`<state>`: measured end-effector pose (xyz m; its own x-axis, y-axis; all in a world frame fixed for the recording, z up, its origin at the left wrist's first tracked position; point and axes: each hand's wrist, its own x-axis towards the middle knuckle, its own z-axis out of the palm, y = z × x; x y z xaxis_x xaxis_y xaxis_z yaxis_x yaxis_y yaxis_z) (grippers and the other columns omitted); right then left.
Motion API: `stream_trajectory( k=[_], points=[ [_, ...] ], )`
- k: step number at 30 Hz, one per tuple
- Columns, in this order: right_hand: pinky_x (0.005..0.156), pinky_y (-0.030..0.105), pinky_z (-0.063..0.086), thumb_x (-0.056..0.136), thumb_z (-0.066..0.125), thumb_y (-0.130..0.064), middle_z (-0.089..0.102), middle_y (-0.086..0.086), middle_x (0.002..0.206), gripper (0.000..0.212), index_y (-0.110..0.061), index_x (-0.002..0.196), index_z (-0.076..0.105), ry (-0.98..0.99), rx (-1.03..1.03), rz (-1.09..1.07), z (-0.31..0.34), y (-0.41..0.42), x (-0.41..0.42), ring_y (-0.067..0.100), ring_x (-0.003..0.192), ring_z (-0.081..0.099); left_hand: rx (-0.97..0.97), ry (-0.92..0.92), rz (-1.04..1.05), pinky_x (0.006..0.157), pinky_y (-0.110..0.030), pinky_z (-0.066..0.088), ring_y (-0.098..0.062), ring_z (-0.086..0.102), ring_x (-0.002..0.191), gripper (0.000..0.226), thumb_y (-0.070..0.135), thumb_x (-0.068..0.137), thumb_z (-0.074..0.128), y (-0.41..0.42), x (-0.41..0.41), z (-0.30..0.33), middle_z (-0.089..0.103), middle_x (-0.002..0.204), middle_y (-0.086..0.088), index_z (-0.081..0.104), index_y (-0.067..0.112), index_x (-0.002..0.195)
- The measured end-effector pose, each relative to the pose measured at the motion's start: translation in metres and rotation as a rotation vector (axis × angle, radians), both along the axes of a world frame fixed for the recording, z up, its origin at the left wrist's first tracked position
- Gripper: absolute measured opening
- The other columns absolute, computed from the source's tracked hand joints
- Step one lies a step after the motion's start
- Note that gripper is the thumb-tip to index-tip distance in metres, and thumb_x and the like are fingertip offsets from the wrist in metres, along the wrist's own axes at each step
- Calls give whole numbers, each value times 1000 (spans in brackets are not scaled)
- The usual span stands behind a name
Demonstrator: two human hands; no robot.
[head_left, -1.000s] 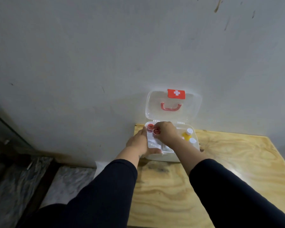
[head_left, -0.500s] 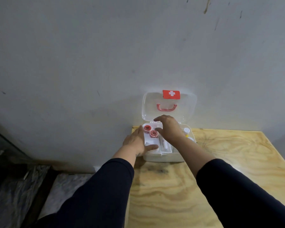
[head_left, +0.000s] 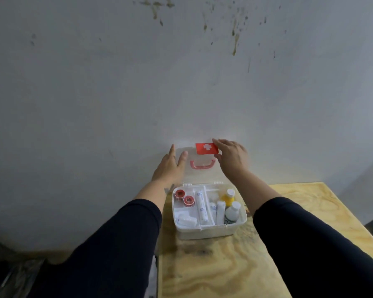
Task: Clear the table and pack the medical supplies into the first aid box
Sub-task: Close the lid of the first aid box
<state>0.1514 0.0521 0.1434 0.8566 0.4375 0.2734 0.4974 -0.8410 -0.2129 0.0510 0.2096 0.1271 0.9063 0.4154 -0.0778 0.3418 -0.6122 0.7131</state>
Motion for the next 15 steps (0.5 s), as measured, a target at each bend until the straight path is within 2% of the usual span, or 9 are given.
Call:
stream_trajectory(
  k=[4,7,10,15],
  points=[
    [105,35,37,98,45,-30,54,-2,141,42,-26,140,44,-38,-6,27,0,-8,-5,22,133,45,65,-2,7,111,-42,32,-25,29,145,68,59,97,21,-5,-10,0,20,161,-1,2,29,155],
    [101,37,37,98,44,-32,55,-3,139,41,-25,139,45,-105,29,62,-4,-23,-29,23,132,45,125,-22,-2,104,-40,39,-23,33,143,67,61,96,22,-13,-24,-2,18,162,4,2,33,154],
    [96,40,43,96,49,-32,59,0,134,39,-22,134,50,-176,48,101,-12,-42,-55,25,127,50,175,-46,-2,101,-38,41,-22,33,143,66,63,95,22,-27,-44,-7,15,162,6,3,37,153],
    [85,38,52,86,66,-28,66,3,125,39,-21,124,61,-239,5,97,-38,-72,-95,27,117,60,237,-19,-4,111,-46,37,-23,18,149,67,63,94,26,-55,-84,-35,0,164,8,-5,43,150]
  ],
)
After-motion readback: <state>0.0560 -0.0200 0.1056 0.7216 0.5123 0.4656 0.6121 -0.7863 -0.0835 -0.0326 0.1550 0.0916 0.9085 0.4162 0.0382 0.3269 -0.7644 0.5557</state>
